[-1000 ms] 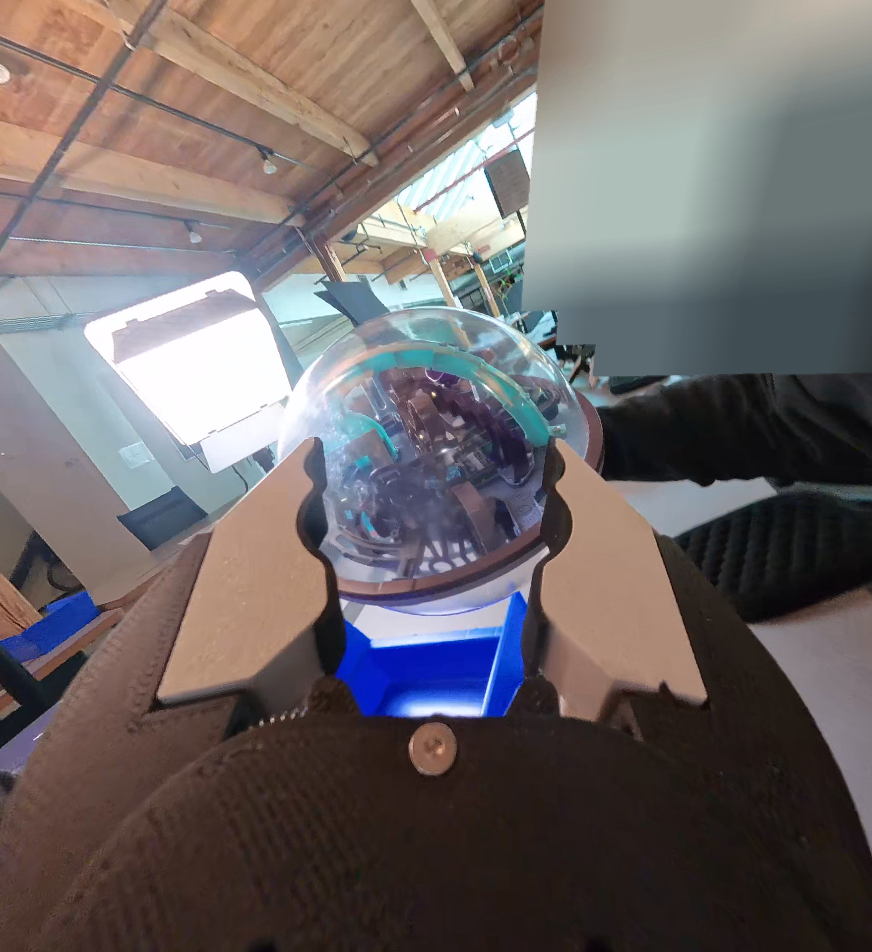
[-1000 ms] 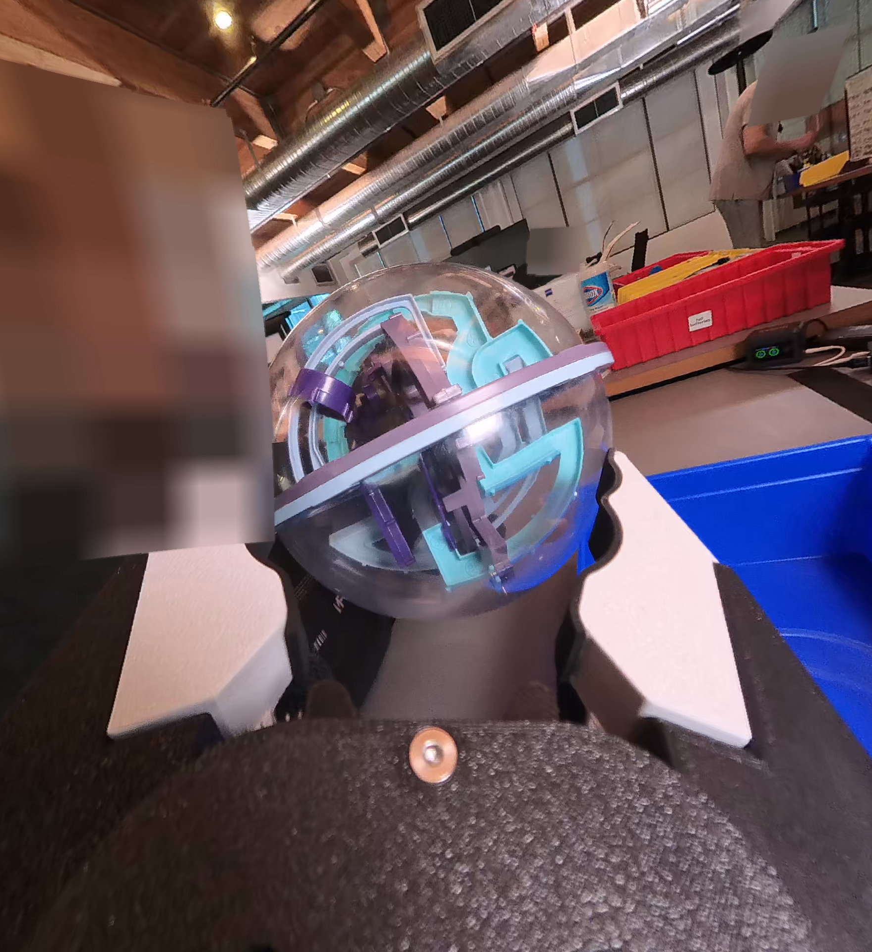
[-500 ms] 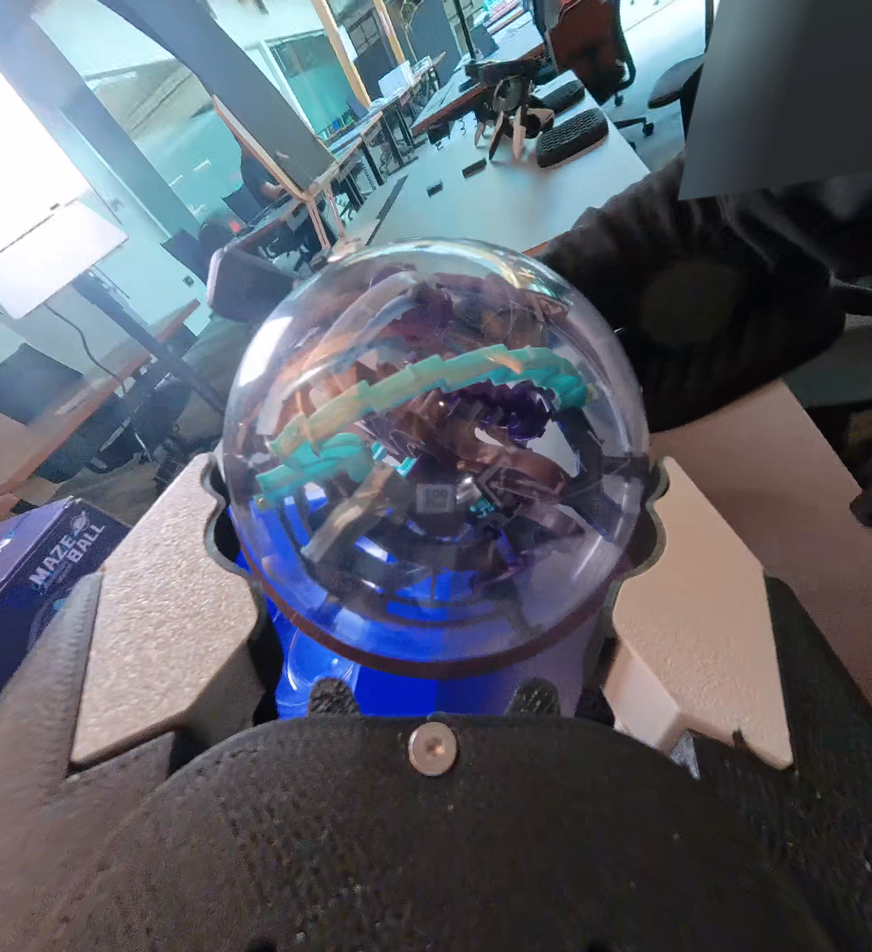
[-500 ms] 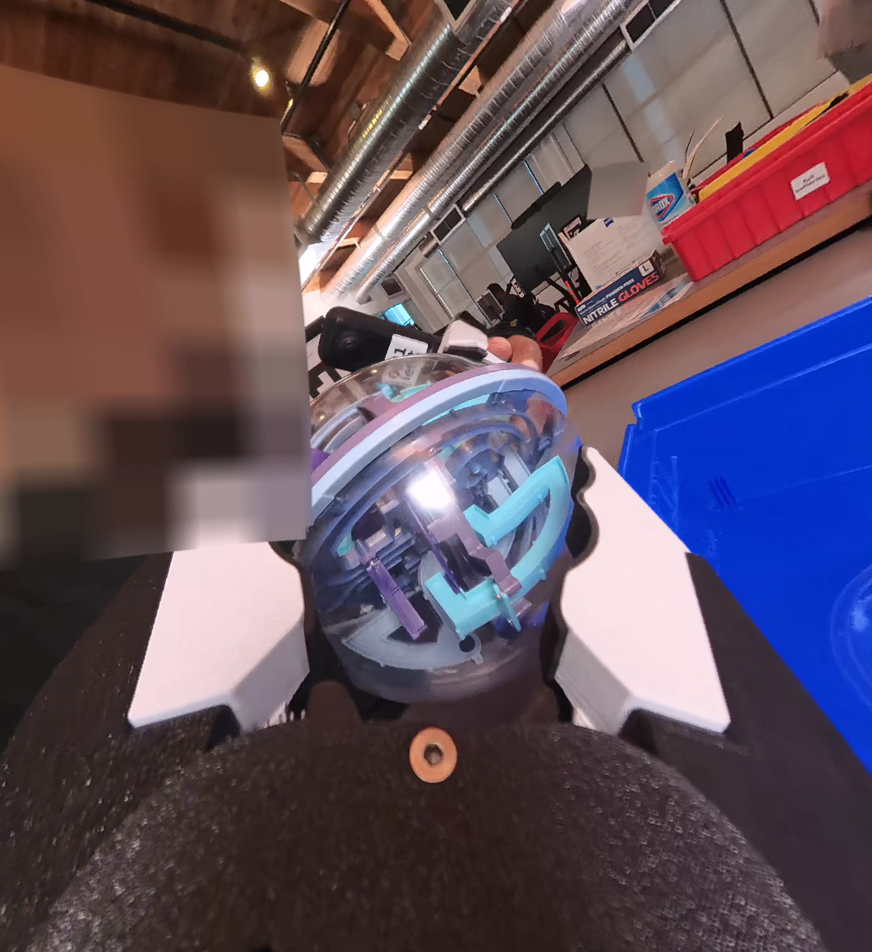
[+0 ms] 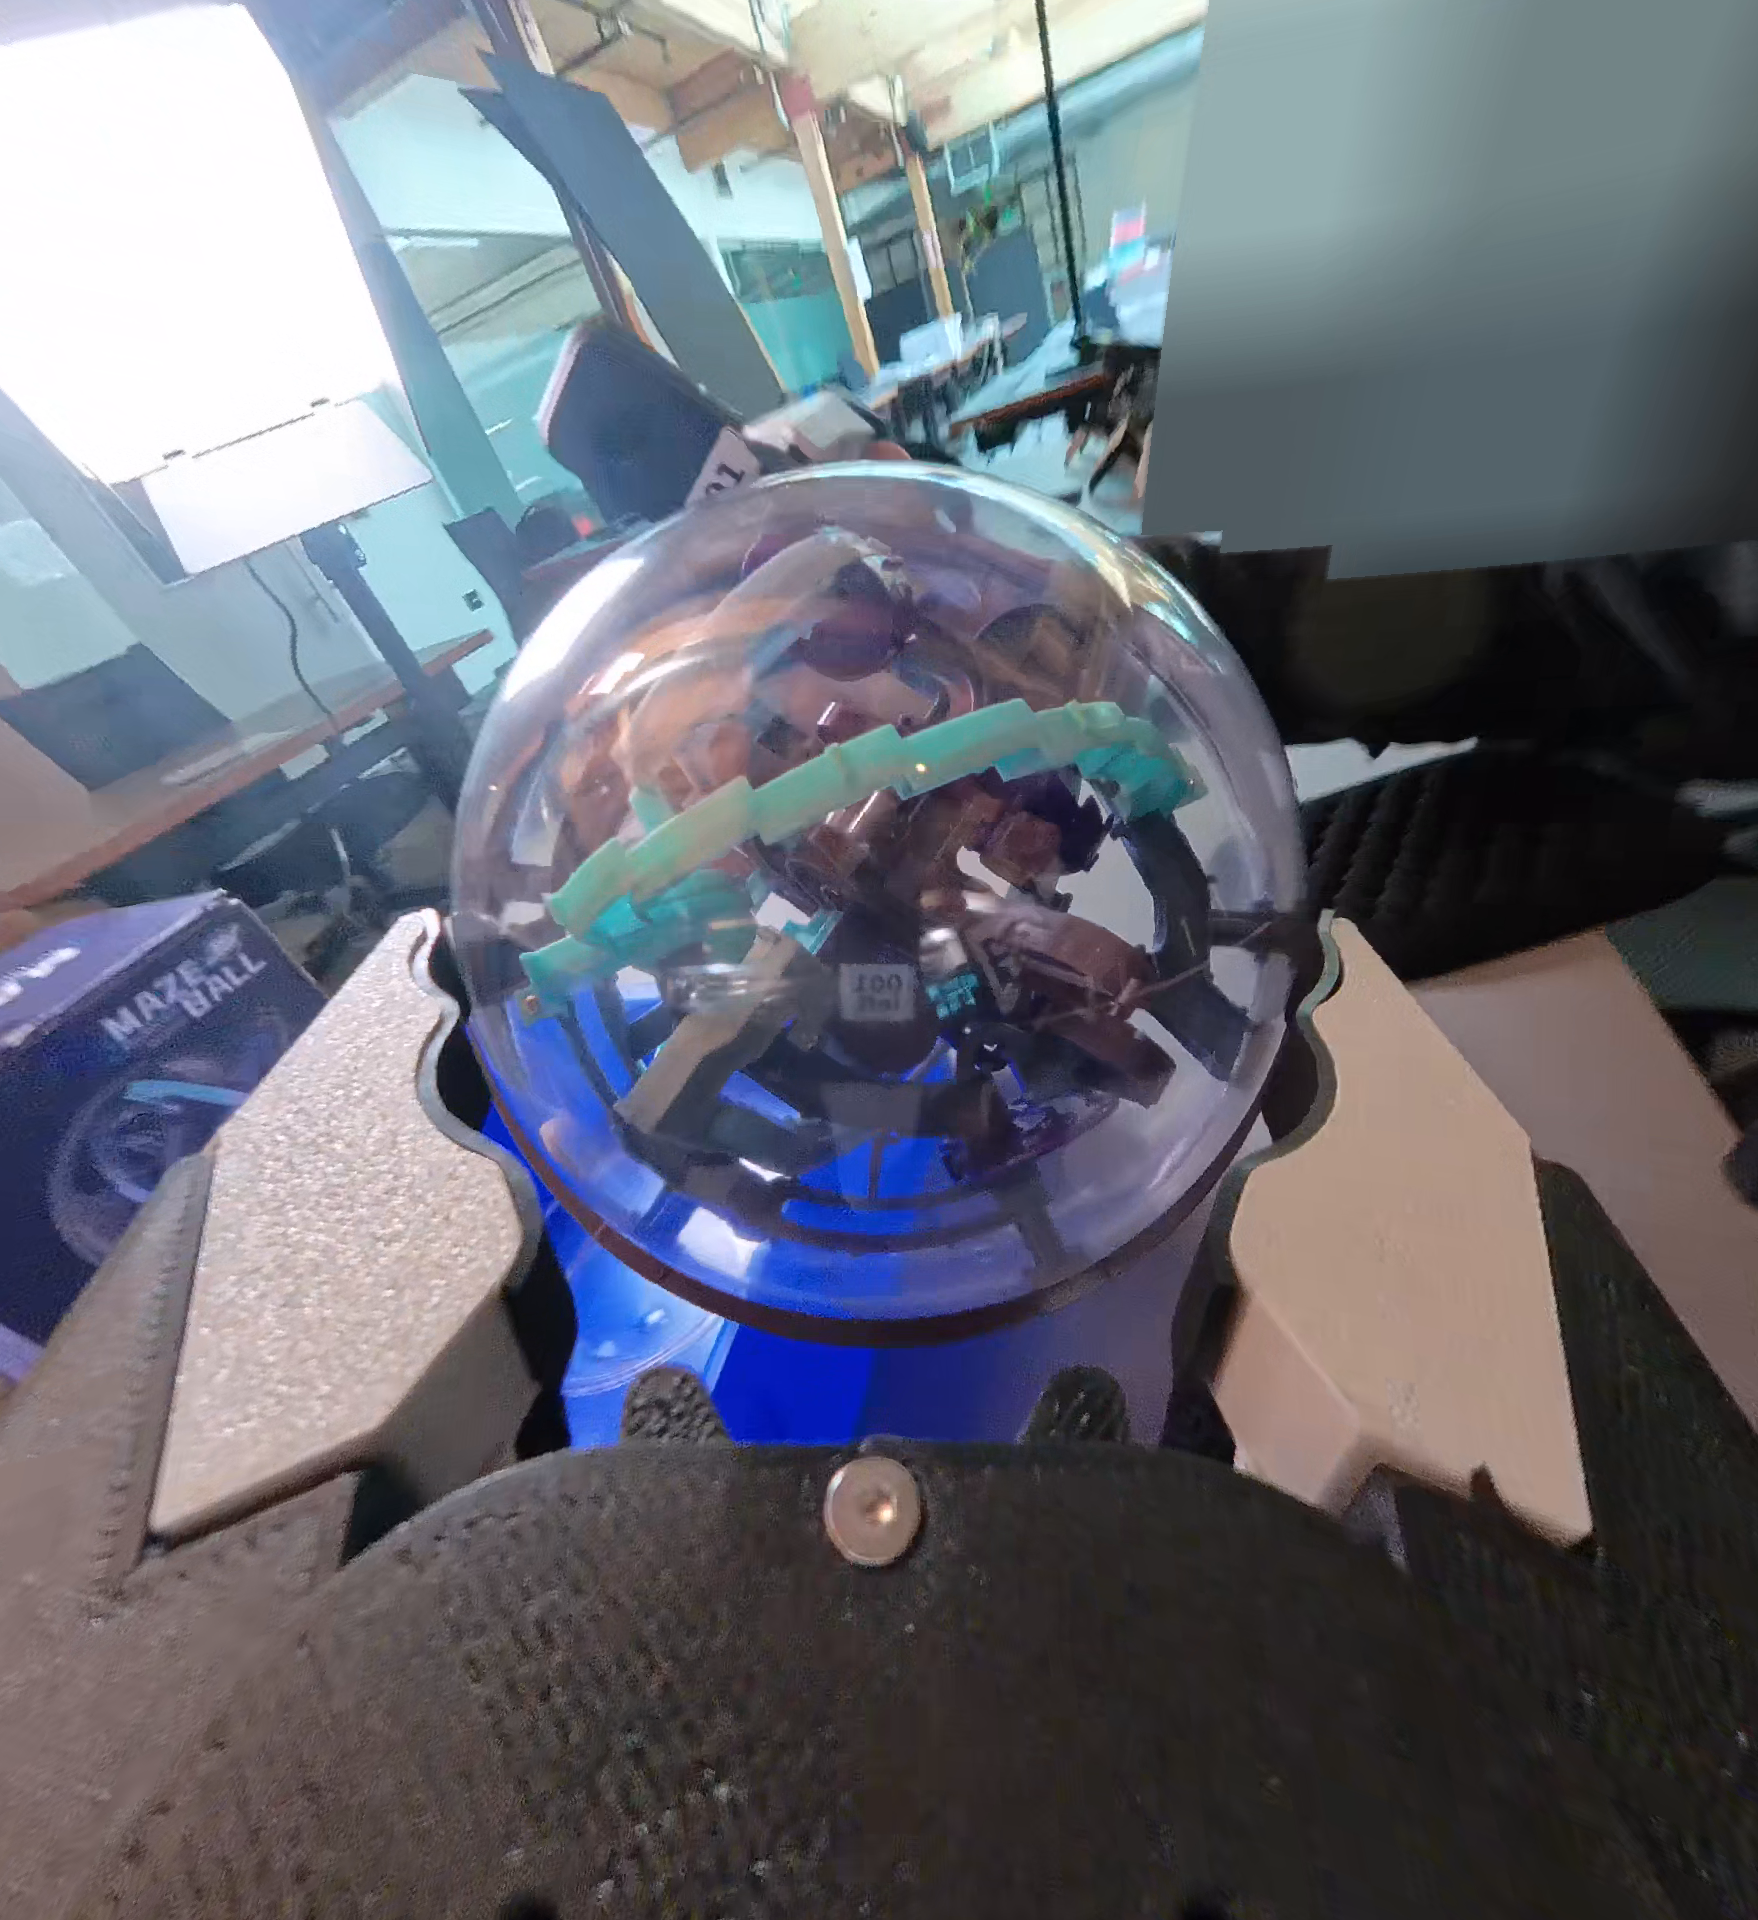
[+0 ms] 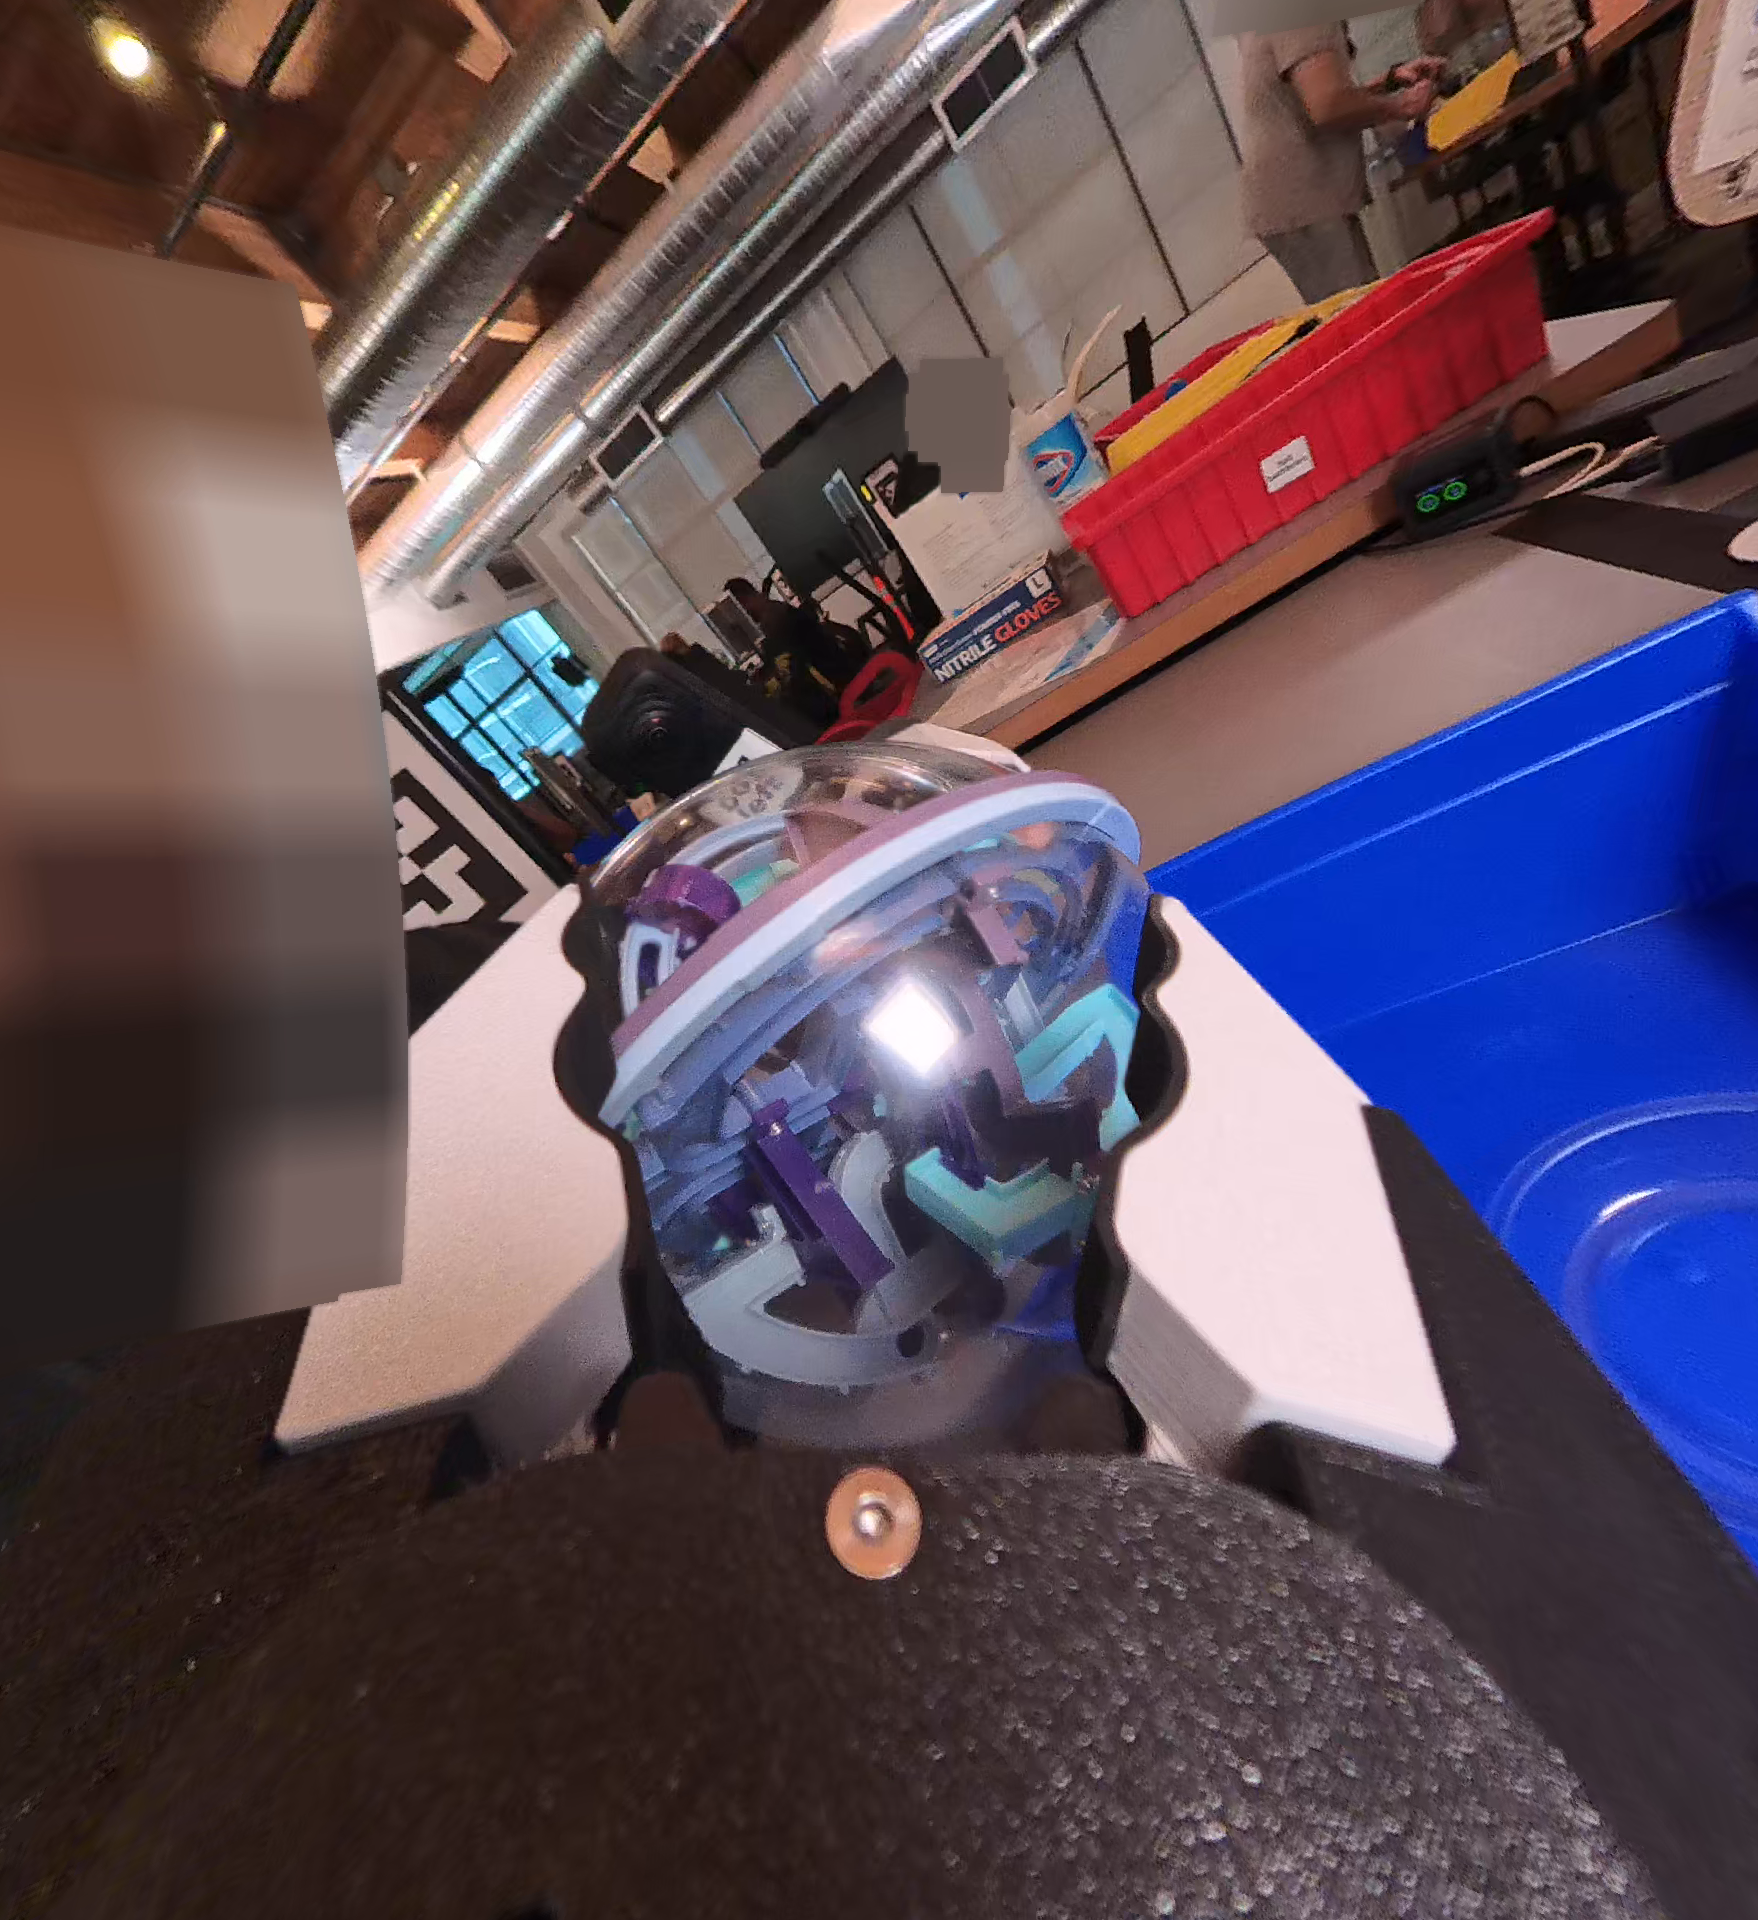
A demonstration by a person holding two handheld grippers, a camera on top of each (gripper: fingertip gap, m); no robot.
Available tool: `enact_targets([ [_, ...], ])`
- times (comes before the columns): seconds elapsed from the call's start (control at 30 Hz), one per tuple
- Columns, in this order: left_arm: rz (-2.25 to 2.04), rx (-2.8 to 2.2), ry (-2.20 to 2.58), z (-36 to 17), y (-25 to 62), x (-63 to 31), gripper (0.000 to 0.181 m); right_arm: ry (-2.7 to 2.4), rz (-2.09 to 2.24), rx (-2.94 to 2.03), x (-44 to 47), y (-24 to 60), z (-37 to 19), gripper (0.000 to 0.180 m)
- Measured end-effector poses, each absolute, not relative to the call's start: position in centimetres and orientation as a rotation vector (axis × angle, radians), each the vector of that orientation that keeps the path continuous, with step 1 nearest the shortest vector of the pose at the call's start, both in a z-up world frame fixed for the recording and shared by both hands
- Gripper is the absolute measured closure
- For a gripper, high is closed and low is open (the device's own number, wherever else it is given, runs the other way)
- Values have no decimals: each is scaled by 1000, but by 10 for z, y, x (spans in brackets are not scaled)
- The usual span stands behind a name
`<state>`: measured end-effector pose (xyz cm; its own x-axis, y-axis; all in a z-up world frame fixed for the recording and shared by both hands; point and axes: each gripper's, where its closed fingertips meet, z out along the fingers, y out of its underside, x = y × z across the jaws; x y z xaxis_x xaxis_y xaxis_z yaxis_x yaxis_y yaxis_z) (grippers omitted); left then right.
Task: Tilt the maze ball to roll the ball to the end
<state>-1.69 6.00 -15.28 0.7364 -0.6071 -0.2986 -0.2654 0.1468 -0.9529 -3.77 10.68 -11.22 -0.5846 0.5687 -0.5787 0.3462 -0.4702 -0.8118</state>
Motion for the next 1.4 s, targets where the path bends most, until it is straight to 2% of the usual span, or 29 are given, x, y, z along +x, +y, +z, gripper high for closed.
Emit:
enact_targets([
  [0.03, -333, -1432, 734, -152, 59, -21, 29, -1514, 2178, -1364, -40, 108, -113, 82],
  [0.17, -394, -1433, 680, -149, 59, -31, 30, -1458, 2142, -1380, -46, 112, -110, 92],
  [0.23, -429, -1434, 650, -146, 59, -36, 31, -1454, 2043, -1335, -46, 119, -106, 103],
  [0.37, -493, -1447, 582, -144, 61, -50, 31, -1533, 1802, -1127, -24, 125, -93, 113],
  [0.5, -549, -1461, 545, -142, 62, -57, 31, -1693, 1380, -811, 8, 109, -89, 119],
  [0.67, -630, -1508, 548, -137, 67, -55, 33, -1884, 614, -505, 9, 95, -113, 127],
  [0.8, -635, -1534, 526, -129, 75, -59, 33, -1944, 324, -314, 7, 88, -123, 136],
  [0.87, -638, -1557, 517, -128, 78, -62, 33, -1919, 247, -247, 8, 89, -120, 165],
  [0.9, -636, -1567, 506, -128, 80, -63, 34, -1905, 203, -218, 7, 90, -120, 167],
  [1.13, -597, -1590, 513, -125, 82, -64, 34, -1821, 22, -147, 6, 95, -127, 171],
  [1.23, -594, -1562, 508, -119, 77, -71, 44, -1786, 4, -176, 7, 100, -131, 172],
  [1.33, -644, -1577, 462, -122, 66, -87, 44, -1739, 9, -200, 10, 105, -135, 173],
  [1.4, -690, -1614, 360, -132, 61, -106, 56, -1691, 8, -179, 12, 105, -134, 173],
])
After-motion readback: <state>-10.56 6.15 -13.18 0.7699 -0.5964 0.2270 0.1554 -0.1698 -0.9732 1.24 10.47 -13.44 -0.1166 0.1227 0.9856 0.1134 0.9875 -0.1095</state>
